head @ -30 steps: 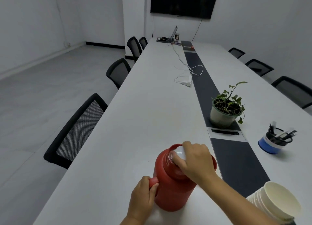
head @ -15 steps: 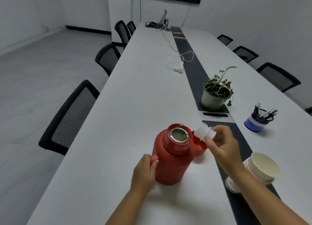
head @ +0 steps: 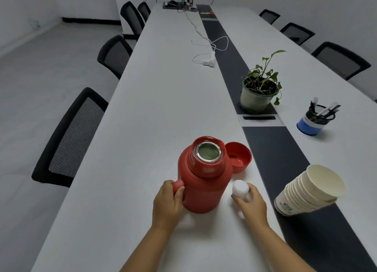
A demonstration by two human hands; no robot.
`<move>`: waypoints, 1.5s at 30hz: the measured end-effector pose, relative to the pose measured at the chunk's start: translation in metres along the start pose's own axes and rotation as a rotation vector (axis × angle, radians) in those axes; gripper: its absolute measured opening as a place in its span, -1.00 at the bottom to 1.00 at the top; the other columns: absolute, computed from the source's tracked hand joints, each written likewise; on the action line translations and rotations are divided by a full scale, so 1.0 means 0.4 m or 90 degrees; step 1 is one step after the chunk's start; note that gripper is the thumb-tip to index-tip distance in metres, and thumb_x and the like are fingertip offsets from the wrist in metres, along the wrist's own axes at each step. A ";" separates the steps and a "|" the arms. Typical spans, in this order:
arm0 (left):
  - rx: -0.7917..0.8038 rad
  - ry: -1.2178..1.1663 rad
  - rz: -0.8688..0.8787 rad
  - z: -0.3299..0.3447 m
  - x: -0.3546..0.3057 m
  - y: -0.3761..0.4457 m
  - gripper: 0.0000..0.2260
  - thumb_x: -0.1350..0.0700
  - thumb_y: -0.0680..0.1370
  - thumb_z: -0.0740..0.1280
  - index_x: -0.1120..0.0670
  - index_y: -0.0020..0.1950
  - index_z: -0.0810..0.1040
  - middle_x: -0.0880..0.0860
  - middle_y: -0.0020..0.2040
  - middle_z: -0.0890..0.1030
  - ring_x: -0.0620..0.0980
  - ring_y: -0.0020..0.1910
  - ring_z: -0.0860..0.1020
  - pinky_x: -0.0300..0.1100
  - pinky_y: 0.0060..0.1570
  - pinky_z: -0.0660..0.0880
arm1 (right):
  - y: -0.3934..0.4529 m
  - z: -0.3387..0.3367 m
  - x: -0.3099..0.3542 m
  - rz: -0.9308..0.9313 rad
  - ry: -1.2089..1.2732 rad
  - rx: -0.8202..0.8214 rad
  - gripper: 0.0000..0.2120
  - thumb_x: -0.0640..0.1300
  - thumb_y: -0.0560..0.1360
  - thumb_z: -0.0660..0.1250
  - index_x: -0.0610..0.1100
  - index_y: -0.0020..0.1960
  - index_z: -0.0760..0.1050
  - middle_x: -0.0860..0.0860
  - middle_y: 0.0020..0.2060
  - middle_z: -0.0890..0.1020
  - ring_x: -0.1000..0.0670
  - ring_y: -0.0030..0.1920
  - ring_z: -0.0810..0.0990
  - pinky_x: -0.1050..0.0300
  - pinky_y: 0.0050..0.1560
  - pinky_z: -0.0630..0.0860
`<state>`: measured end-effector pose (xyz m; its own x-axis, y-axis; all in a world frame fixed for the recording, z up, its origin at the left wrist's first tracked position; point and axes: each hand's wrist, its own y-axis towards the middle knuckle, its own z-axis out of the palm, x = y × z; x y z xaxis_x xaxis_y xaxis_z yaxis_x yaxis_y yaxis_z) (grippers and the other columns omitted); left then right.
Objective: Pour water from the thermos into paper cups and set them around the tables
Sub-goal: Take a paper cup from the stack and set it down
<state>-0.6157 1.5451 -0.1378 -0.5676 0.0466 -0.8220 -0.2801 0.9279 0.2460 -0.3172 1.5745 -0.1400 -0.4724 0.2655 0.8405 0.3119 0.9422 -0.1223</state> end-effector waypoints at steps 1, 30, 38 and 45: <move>0.001 0.000 -0.002 -0.001 0.004 -0.004 -0.83 0.02 0.71 0.39 -0.02 0.00 0.43 -0.17 -0.16 0.52 -0.16 -0.23 0.49 -0.14 -0.25 0.46 | 0.003 0.015 -0.006 -0.006 0.004 -0.010 -0.52 0.02 0.43 0.65 0.22 0.26 0.54 0.15 0.17 0.68 -0.01 0.18 0.62 -0.06 0.12 0.54; -0.048 -0.046 0.219 0.135 -0.214 -0.247 -0.53 0.05 0.54 0.42 0.20 0.41 0.54 0.22 0.49 0.39 0.18 0.51 0.41 -0.02 0.56 0.35 | -0.227 -0.536 0.013 -0.084 0.007 -0.187 -0.43 -0.11 0.53 0.58 0.18 0.44 0.45 0.20 0.36 0.59 0.00 0.29 0.62 0.05 0.31 0.63; 0.251 -0.116 -0.003 0.427 -0.434 -0.206 -0.20 -0.21 0.53 0.53 -0.19 0.67 0.21 -0.20 0.64 0.28 -0.13 0.60 0.31 -0.01 0.59 0.35 | 0.071 -0.575 0.024 -0.259 -0.201 0.079 -0.34 0.18 0.49 0.57 0.39 0.51 0.38 0.27 0.60 0.28 0.10 0.59 0.24 0.04 0.26 0.60; 0.282 -0.186 0.013 0.431 -0.555 -0.083 -0.03 -0.23 0.45 0.61 -0.20 0.73 0.14 -0.36 0.67 0.12 -0.37 0.63 0.11 -0.19 0.61 0.17 | 0.134 -0.565 0.043 -0.410 -0.155 0.132 -0.68 -0.04 0.48 0.62 0.30 0.03 0.58 0.39 0.35 0.55 0.23 0.36 0.54 0.04 0.33 0.56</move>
<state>-0.3470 1.5675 -0.0519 -0.3125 0.1092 -0.9436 0.1193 0.9900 0.0750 -0.1221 1.5834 -0.0127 -0.6885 -0.3403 0.6405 -0.2415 0.9403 0.2401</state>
